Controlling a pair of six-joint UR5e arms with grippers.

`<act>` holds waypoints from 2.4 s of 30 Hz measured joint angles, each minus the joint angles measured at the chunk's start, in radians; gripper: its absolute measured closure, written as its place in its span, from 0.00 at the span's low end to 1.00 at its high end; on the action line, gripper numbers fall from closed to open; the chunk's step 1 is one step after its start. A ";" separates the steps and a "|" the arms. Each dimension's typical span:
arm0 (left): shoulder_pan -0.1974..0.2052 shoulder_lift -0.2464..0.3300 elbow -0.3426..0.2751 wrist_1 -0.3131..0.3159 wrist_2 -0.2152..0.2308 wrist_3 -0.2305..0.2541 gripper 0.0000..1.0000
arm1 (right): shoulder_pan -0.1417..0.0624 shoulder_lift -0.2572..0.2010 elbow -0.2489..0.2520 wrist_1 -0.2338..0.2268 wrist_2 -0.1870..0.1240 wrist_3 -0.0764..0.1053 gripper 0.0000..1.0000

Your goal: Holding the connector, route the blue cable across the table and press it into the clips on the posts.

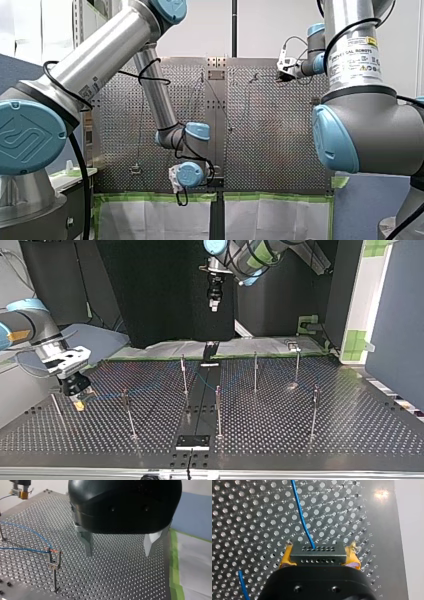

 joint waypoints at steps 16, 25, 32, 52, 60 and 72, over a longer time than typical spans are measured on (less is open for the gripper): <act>0.008 0.001 0.076 0.078 0.002 0.023 0.00 | 0.008 0.000 0.000 0.000 0.003 -0.001 1.00; 0.008 0.001 0.077 0.079 0.002 0.023 0.00 | 0.008 0.000 0.000 0.000 0.003 -0.001 1.00; 0.008 0.001 0.077 0.079 0.002 0.023 0.00 | 0.008 0.000 0.000 0.000 0.003 -0.002 1.00; 0.008 0.001 0.077 0.079 0.002 0.023 0.00 | 0.008 0.000 0.000 0.000 0.003 -0.002 1.00; 0.008 0.001 0.077 0.079 0.002 0.023 0.00 | 0.008 0.000 0.000 0.000 0.003 -0.002 1.00; 0.008 0.001 0.077 0.079 0.002 0.023 0.00 | 0.008 0.000 0.000 0.000 0.003 -0.002 1.00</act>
